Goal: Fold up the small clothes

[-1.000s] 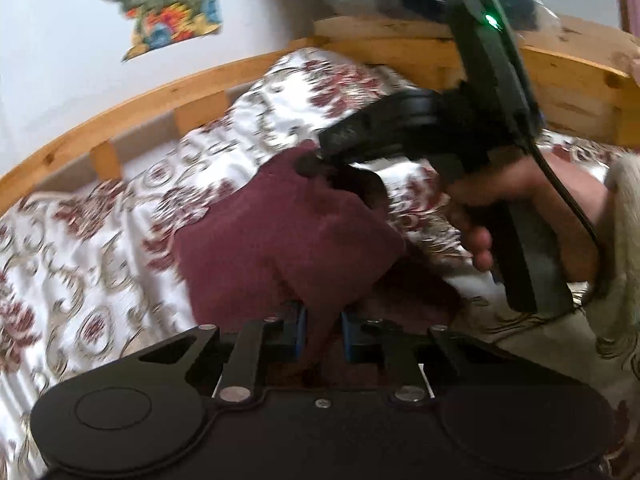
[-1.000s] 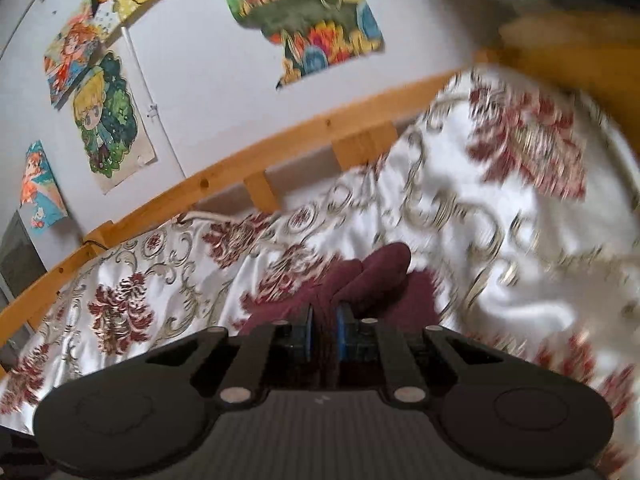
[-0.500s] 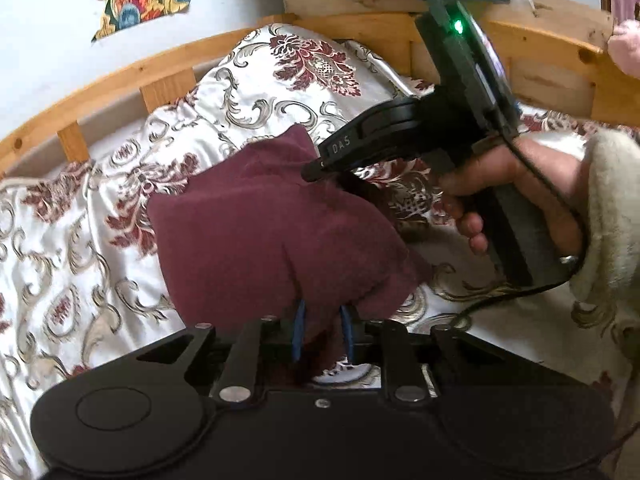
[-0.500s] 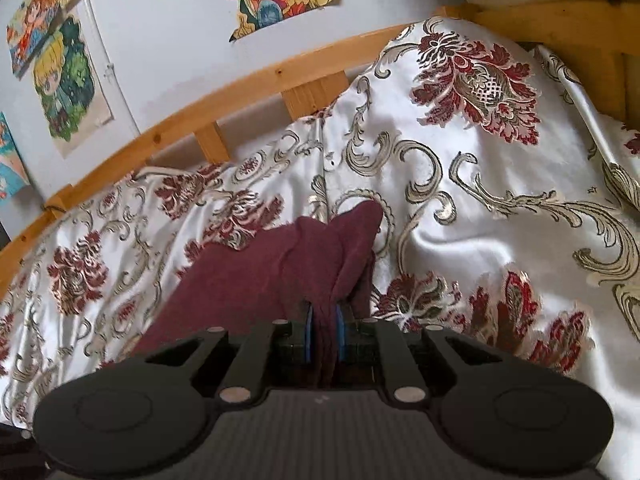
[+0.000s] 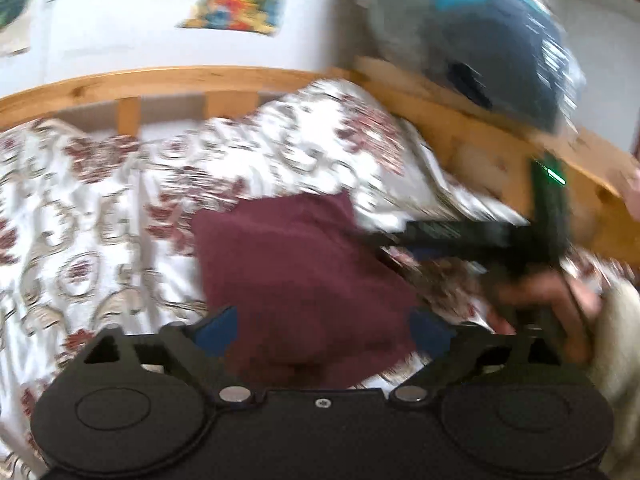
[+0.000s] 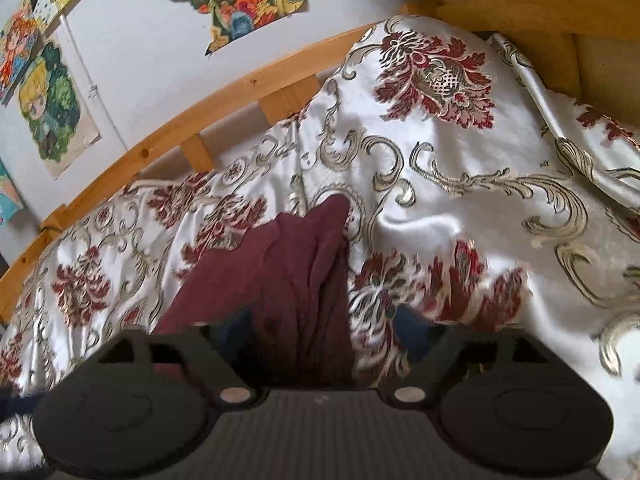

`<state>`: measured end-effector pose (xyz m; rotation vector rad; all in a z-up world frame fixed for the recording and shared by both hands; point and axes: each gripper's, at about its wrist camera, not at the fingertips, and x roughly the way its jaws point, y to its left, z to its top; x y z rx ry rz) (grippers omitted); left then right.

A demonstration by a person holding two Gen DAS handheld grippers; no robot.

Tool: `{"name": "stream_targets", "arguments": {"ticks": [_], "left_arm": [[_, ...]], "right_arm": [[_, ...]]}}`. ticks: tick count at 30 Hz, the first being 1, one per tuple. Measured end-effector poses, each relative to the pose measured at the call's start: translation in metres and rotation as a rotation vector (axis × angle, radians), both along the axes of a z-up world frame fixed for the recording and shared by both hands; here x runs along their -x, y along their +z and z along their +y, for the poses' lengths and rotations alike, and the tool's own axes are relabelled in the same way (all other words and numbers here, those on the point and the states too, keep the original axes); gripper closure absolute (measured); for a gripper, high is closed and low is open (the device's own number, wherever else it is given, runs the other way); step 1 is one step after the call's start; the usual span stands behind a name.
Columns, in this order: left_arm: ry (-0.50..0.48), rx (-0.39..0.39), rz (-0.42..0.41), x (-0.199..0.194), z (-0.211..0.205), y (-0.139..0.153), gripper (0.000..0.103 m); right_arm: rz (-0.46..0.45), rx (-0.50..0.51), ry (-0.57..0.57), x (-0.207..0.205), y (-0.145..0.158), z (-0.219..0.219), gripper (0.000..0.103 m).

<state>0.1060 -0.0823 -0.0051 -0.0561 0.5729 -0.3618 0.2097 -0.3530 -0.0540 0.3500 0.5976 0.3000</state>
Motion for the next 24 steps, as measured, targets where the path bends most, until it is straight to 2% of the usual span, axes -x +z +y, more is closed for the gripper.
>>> {"name": "stream_targets", "arguments": {"ticks": [3,8,10,15,21,24], "left_arm": [[0.108,0.019,0.036,-0.013,0.009,-0.001,0.002],[0.236,0.012,0.107,-0.036,0.017,-0.009,0.002],[0.249,0.001,0.118,-0.041,0.016,-0.012,0.002],[0.253,-0.041,0.187,-0.050,0.015,-0.028,0.002],[0.241,0.036,0.266,-0.051,0.025,-0.043,0.001],[0.243,0.061,0.296,-0.050,0.028,-0.050,0.001]], "right_arm": [[0.002,0.048,0.060,0.010,0.006,0.010,0.003],[0.012,0.183,0.150,0.017,0.004,0.037,0.002],[0.039,0.204,0.159,0.015,-0.002,0.041,0.001],[0.134,0.179,0.185,0.008,-0.015,0.033,0.000],[0.157,0.288,0.245,0.010,-0.018,0.037,0.000],[0.157,0.299,0.259,0.011,-0.018,0.039,0.000]]}}
